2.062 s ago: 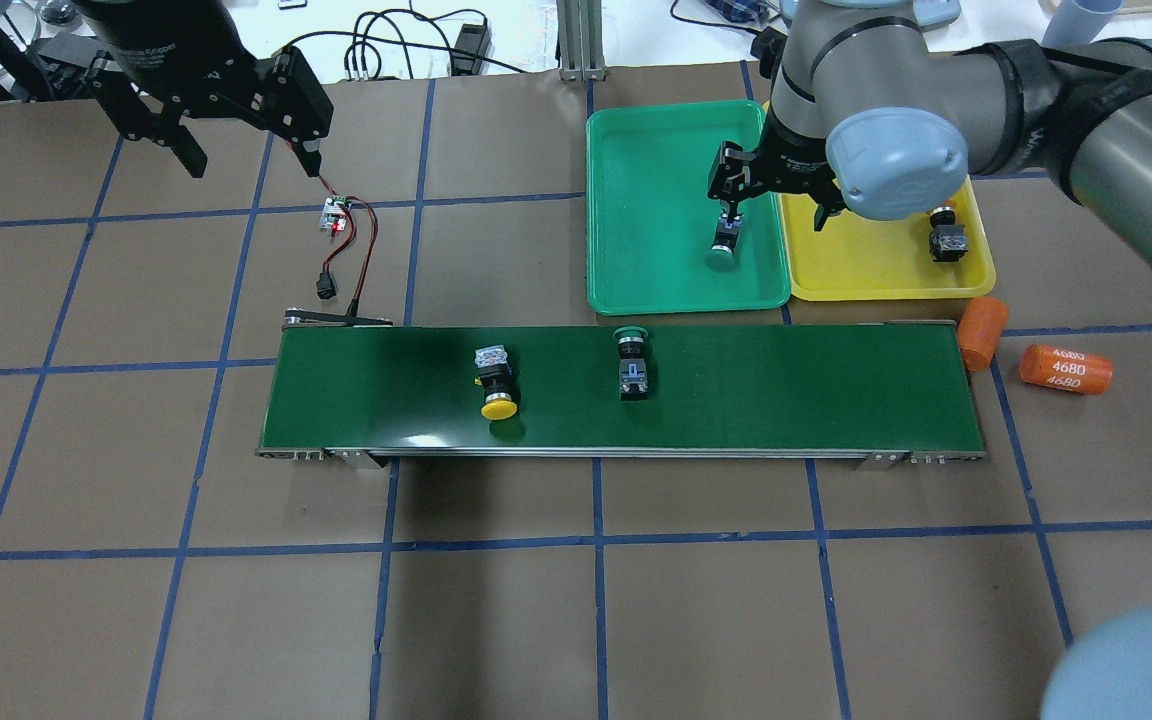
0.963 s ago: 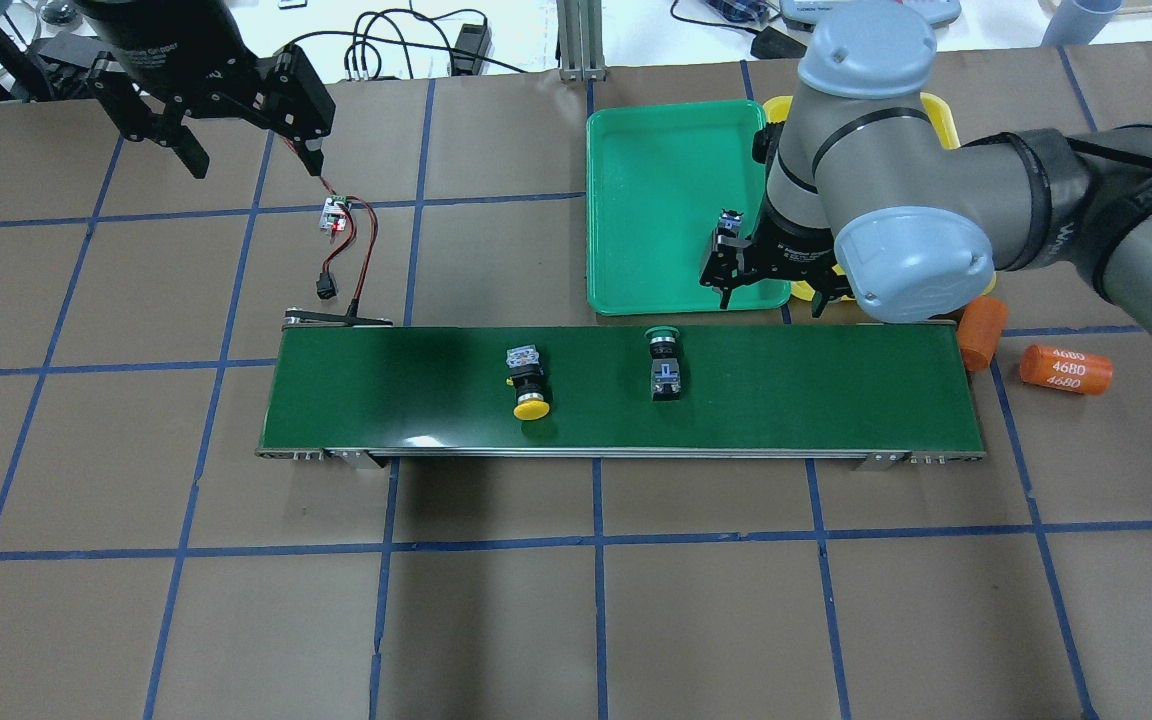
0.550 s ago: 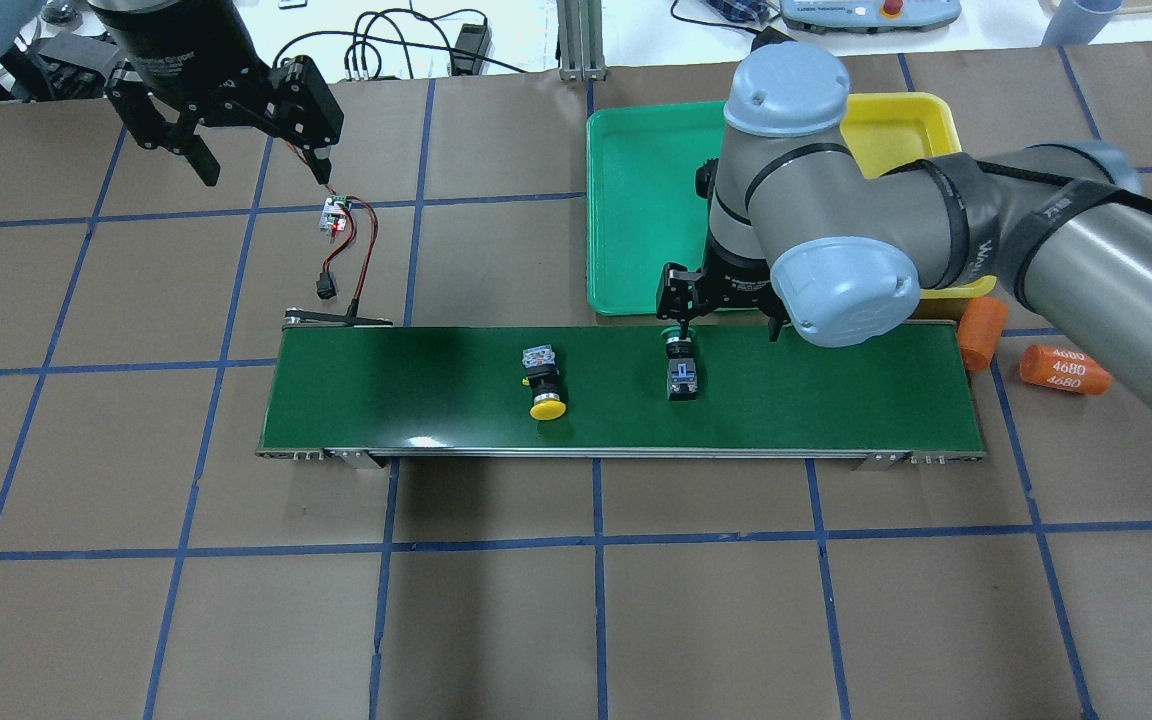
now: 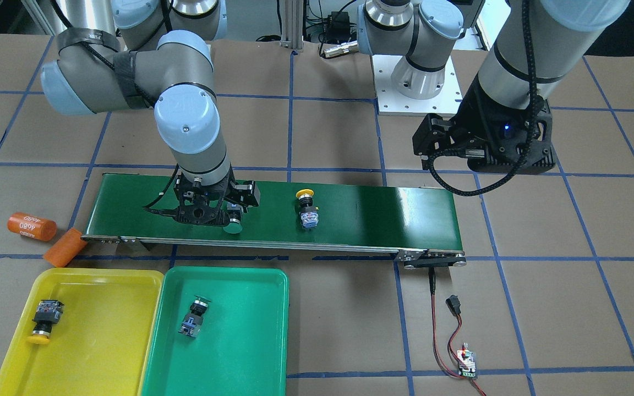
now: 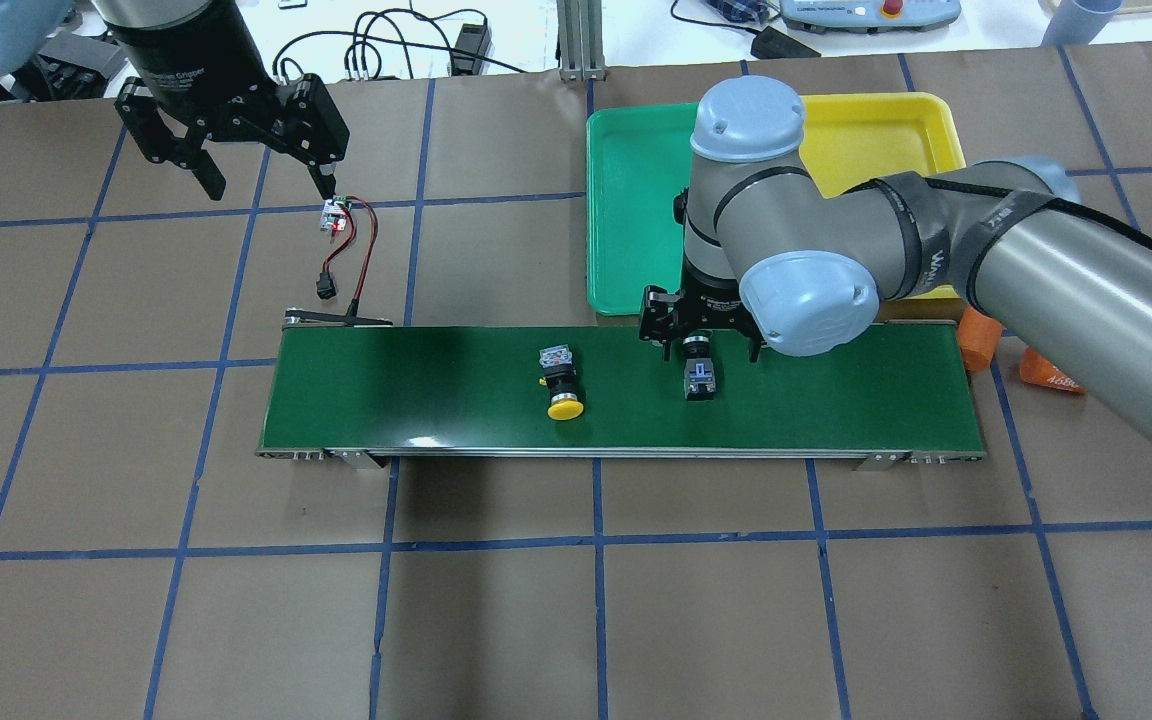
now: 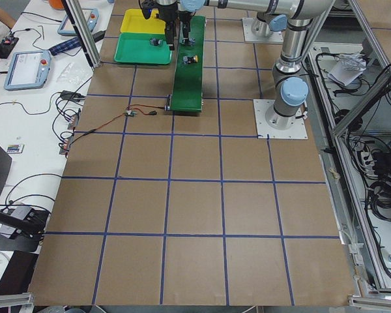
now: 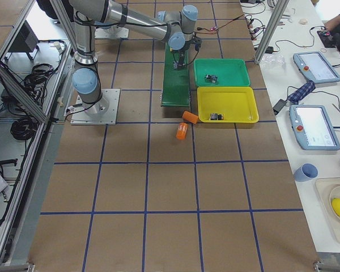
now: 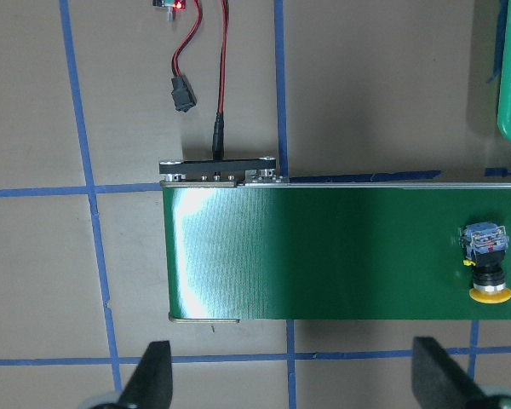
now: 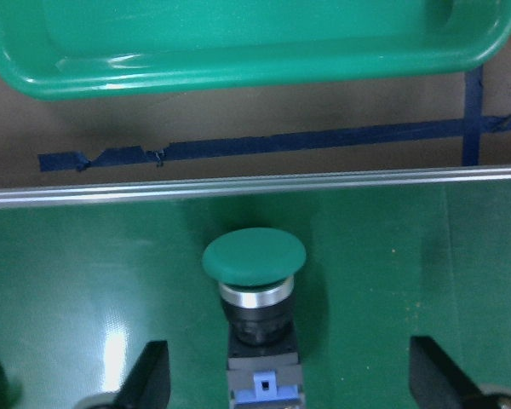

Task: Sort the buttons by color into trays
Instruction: 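Move the right gripper back to the belt and grasp the green-topped button, then carry the green-topped button into the green tray and release it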

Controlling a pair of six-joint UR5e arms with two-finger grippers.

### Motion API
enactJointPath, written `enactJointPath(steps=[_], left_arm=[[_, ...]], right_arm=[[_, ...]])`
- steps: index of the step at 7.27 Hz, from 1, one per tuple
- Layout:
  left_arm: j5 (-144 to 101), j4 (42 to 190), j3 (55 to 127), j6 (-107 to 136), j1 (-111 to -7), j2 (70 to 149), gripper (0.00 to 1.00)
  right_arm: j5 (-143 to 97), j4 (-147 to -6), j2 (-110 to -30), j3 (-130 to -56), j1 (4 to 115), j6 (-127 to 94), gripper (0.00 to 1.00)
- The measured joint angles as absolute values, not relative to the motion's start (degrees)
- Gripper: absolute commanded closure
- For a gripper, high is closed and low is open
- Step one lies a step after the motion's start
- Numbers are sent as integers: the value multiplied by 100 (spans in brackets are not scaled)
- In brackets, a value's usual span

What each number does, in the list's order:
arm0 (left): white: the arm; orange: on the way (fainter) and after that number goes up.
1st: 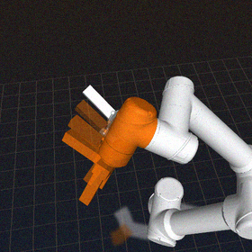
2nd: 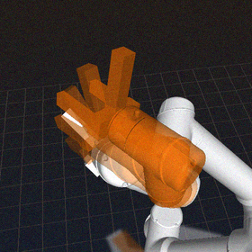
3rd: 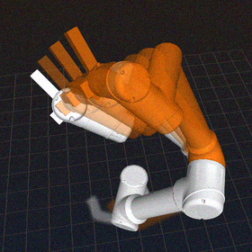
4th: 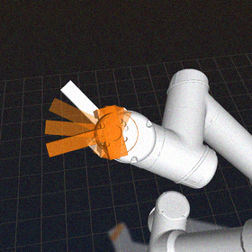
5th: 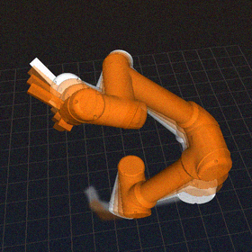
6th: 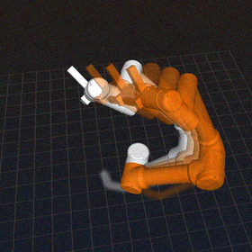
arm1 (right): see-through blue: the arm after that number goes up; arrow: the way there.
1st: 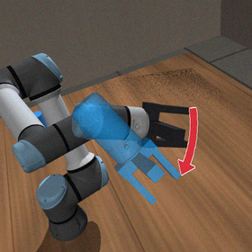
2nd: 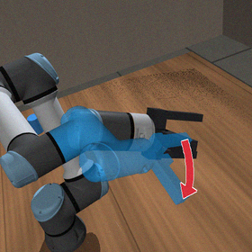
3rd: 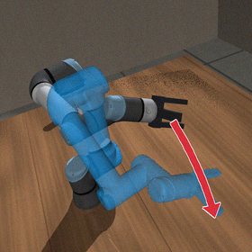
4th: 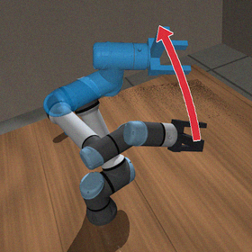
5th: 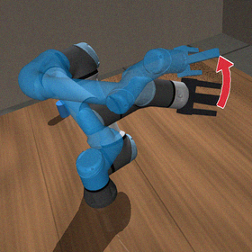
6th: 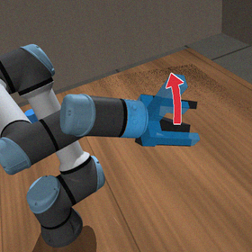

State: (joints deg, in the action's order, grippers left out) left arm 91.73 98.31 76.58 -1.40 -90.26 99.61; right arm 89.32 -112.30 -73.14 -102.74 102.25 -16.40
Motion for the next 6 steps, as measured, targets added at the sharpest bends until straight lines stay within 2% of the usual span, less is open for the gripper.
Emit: enactJointPath(steps=[1,2,3,6], left_arm=[[9173,9759,7712,-135,-9034,9949,0],[9189,9709,7772,-133,-9039,9897,0],[9197,9686,7837,-138,-9045,9830,0],[9194,9661,7941,-175,-9052,9767,0]], right_arm=[[8933,-11224,-7243,-10273,10224,-1648,41],[8935,-11213,-7185,-10269,10210,-1671,91],[8953,-11185,-7168,-10260,10185,-1690,100],[9000,-11099,-7195,-10217,10147,-1645,100]])
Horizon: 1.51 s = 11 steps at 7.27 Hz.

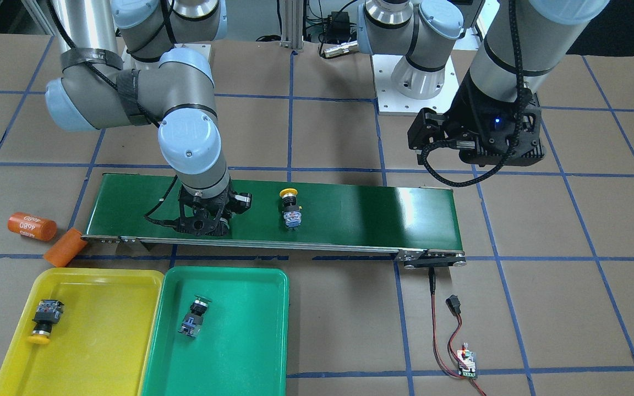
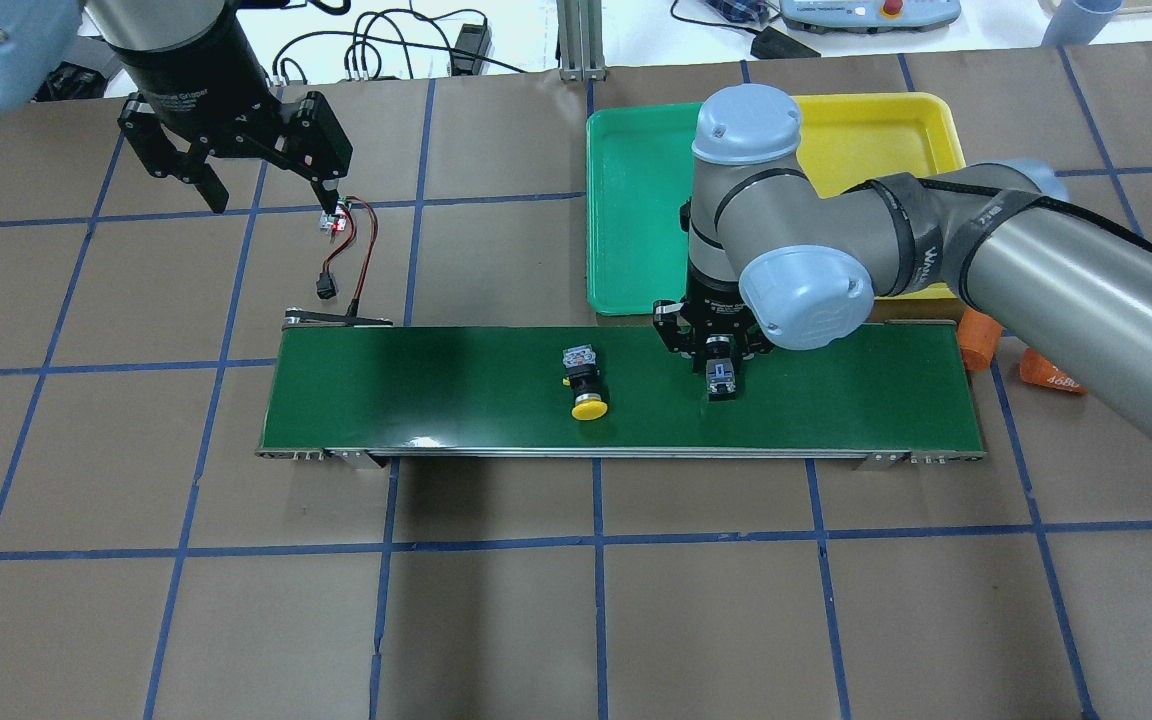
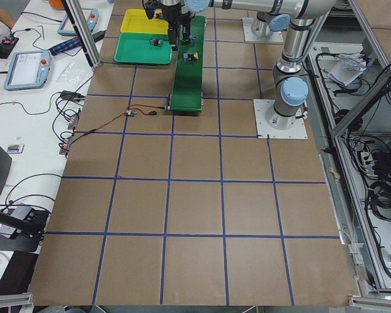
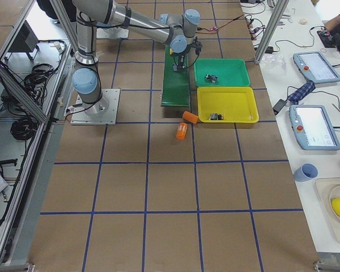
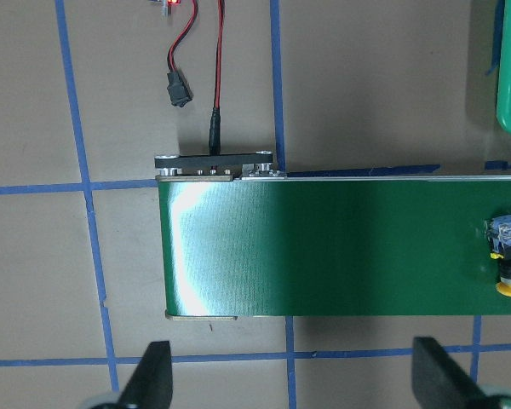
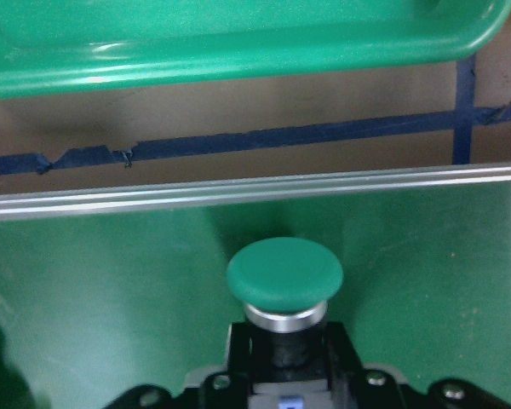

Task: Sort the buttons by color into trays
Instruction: 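Carry the green-topped button into the green tray and release it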

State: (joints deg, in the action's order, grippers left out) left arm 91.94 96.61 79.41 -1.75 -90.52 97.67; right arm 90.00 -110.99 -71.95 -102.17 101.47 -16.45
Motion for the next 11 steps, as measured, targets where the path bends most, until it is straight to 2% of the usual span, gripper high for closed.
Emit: enactJointPath(steps=[2,4,6,7,8,9,11], left_arm=[[9191,9646,7947,-188,-9051,9756,0],[9185,9640,7942,-156,-9045,9754,0],[9177,9552,7942,-153,-9044,9756,0],[9176,9520,7944,-156,-9044,9755,0],[9174,9508,7944,-157,-9044,9750,0],[9170,9503,7943,-156,-9044,9750,0],[9167,9499,7935,-150,-9044,9750,0]], right_arm=[[9192,-11137,-7189,-10030,10053,-1549,100],[9364,-11372,-6972,-9239,9901,-1360,100],[9391,-11833,-6269,-8392,9884,-1302,100],[9378,-12303,-5905,-8192,9904,-1293,88],[9369,-12580,-5698,-8121,9923,-1291,6],[9354,-12703,-5590,-8103,9921,-1287,0],[9346,-12747,-5531,-8108,9890,-1284,0]])
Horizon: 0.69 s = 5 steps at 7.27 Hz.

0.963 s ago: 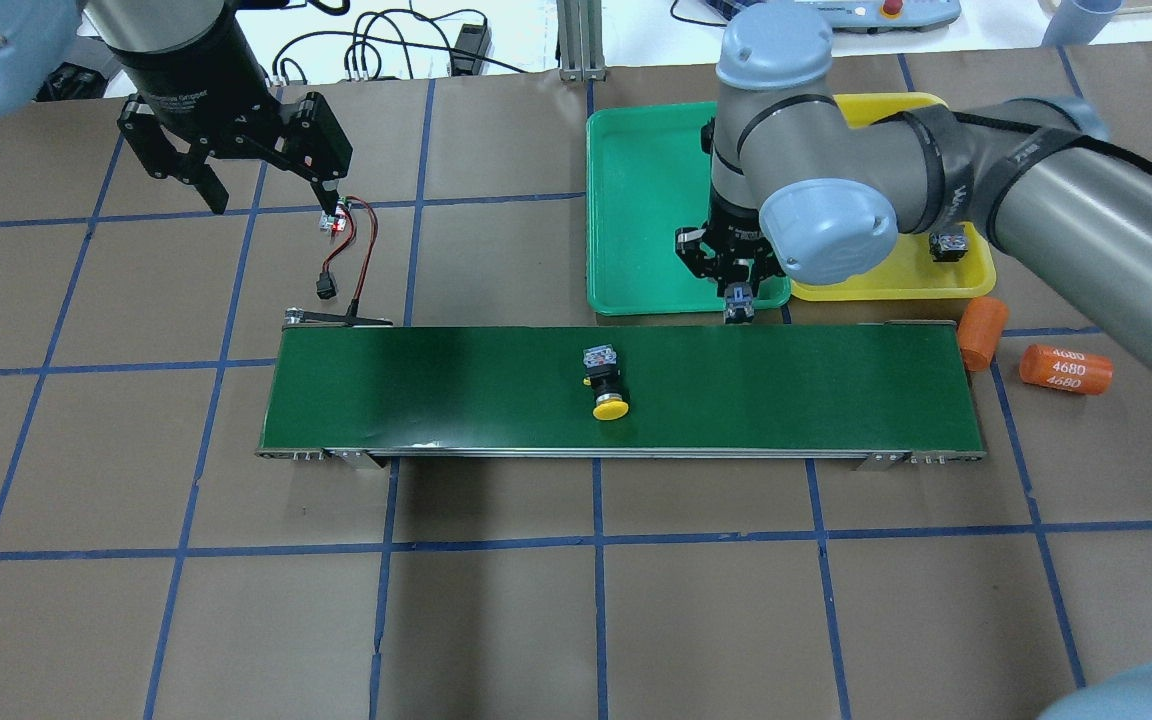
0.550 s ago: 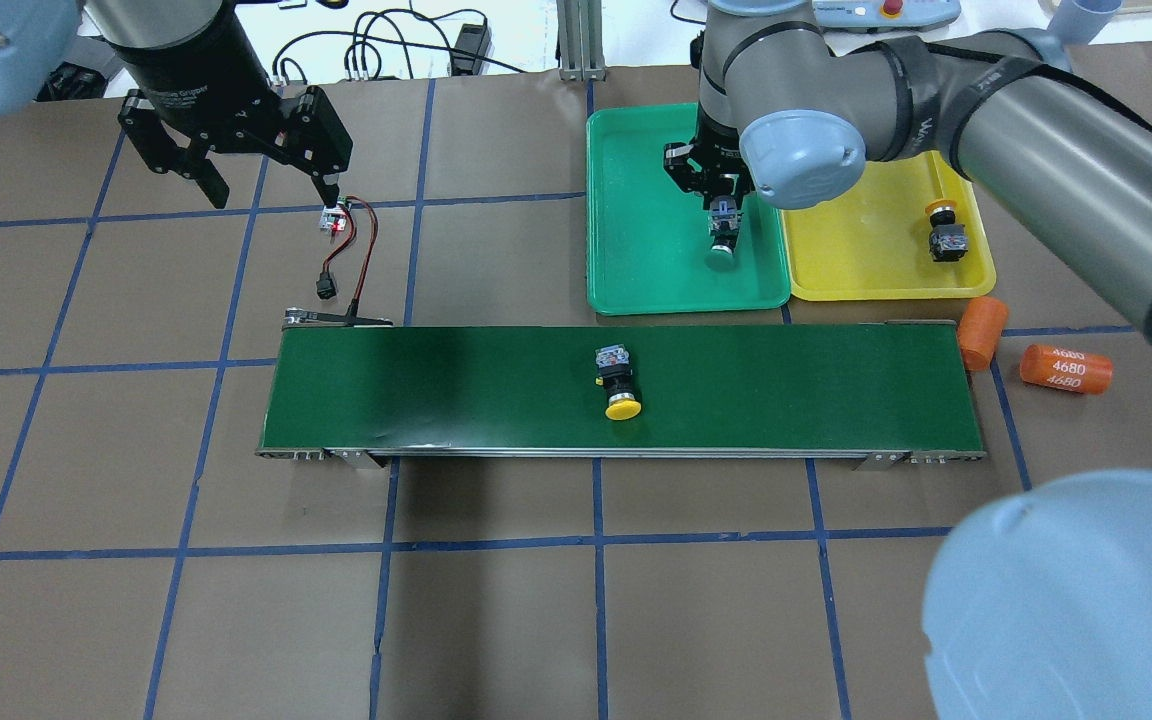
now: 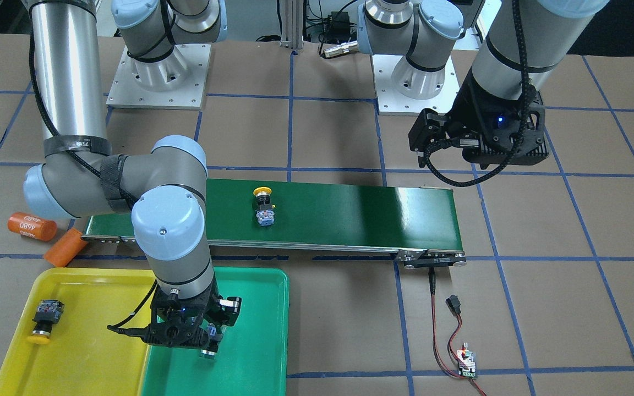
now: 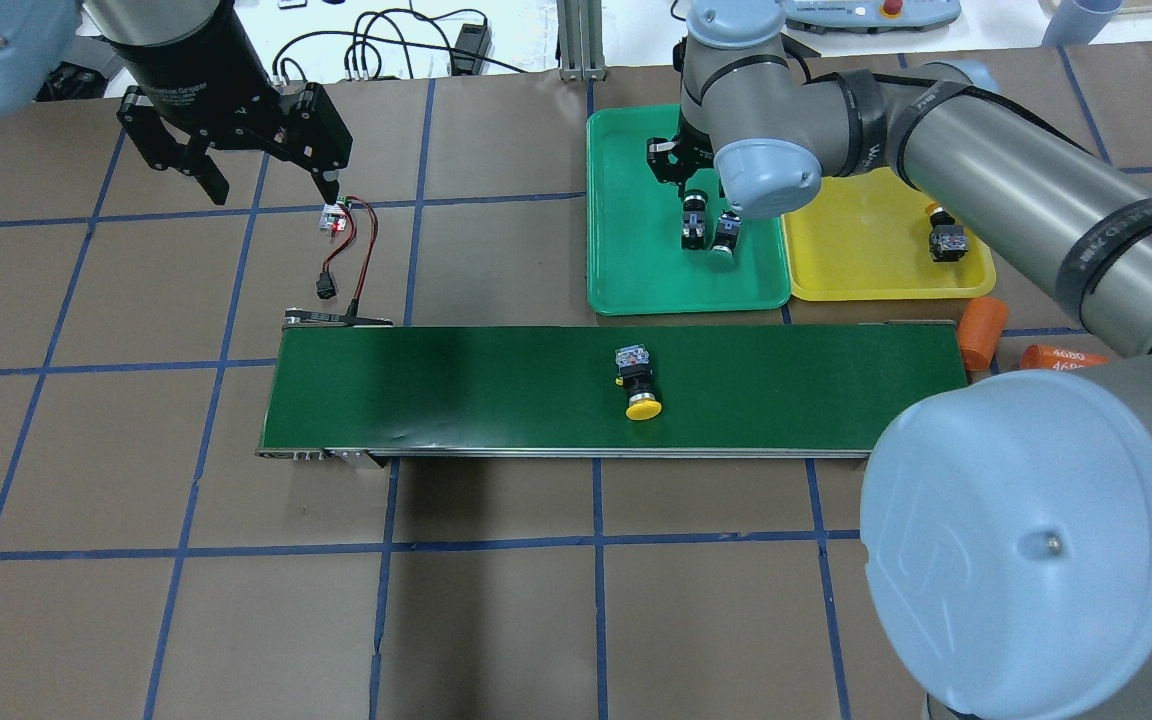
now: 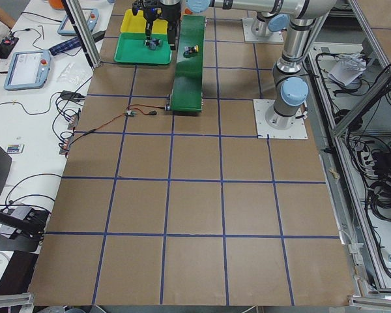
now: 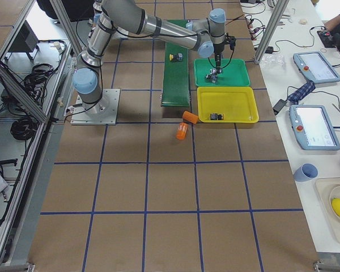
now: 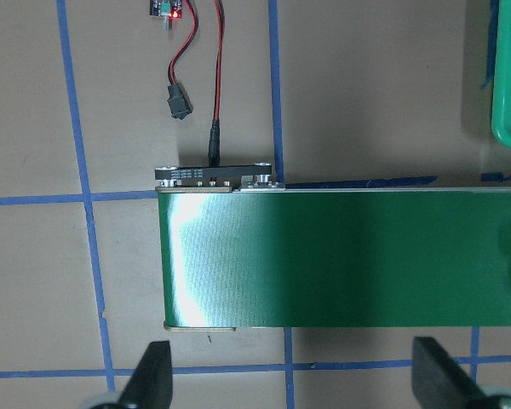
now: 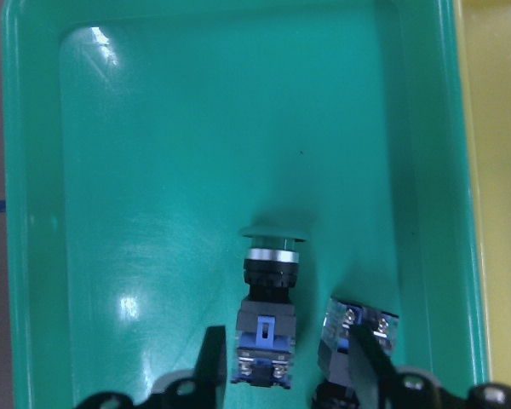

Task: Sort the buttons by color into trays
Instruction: 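Carry the green-topped button into the green tray and release it, then move the right gripper to the belt and grasp the yellow-topped button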

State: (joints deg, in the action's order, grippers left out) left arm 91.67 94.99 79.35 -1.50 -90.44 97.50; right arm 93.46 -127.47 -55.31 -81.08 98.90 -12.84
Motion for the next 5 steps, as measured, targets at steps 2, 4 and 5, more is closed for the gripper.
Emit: enactJointPath(steps=[2,4,5], left_arm=[[9167,9493,7926,-150,-9044,9751,0],[9167,9492,7927,-155,-9032,9755,0],[9167,9492,7929,-157,-9026,9756,0]], right_arm=[[9356,-12495,-5818,-8145,9885,-1321,0],[9384,-11576,-6522,-8305,9840,-1510,0],[9420,-11183,-6937,-8545,9811,-1573,0]])
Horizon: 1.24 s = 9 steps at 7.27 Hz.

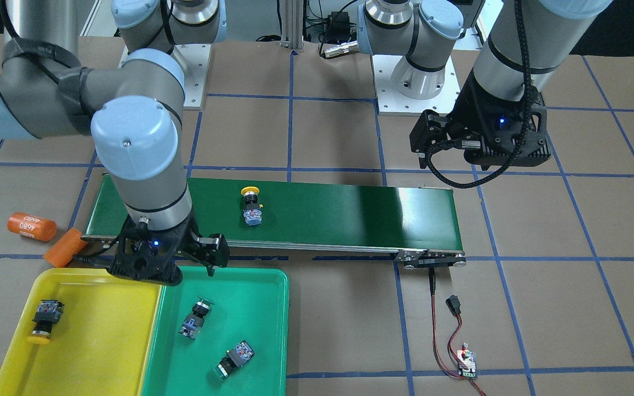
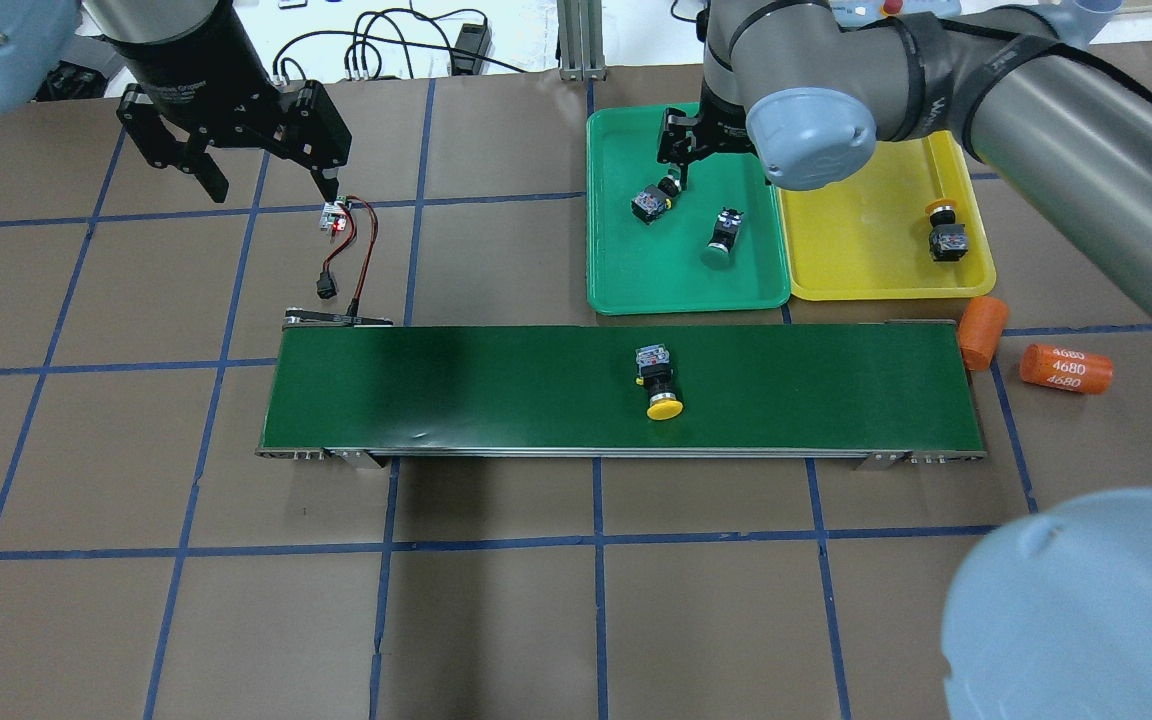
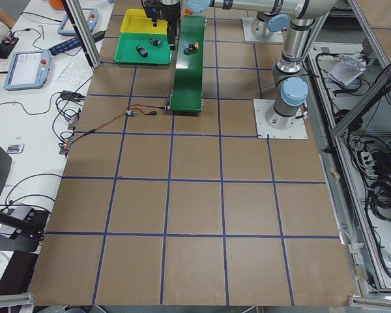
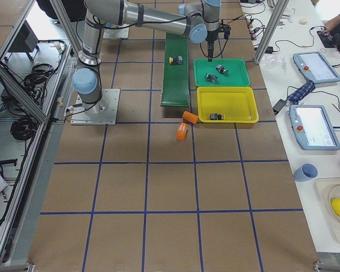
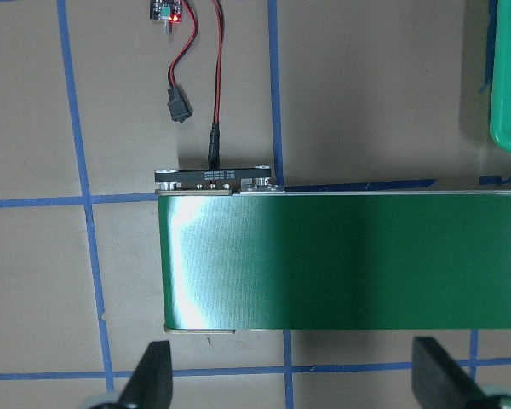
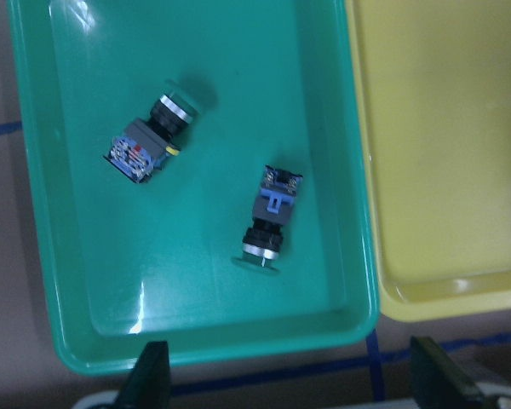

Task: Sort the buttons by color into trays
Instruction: 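Move the right gripper to the belt and grasp the yellow-topped button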

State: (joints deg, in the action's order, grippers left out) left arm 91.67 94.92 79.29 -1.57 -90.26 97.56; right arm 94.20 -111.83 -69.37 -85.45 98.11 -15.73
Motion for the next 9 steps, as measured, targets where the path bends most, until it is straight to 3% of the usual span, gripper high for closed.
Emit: enactJointPath(steps=[3,9], left_arm=[[9167,9494,7936,-160,-9018,9754,0],[9167,9492,7928,-196,-8984,9754,0]], right_arm=[[9460,-10368,-7968,-9651,9589,-1619,0],[8950,-10701,-7728,-10118,9844,-1318,0]])
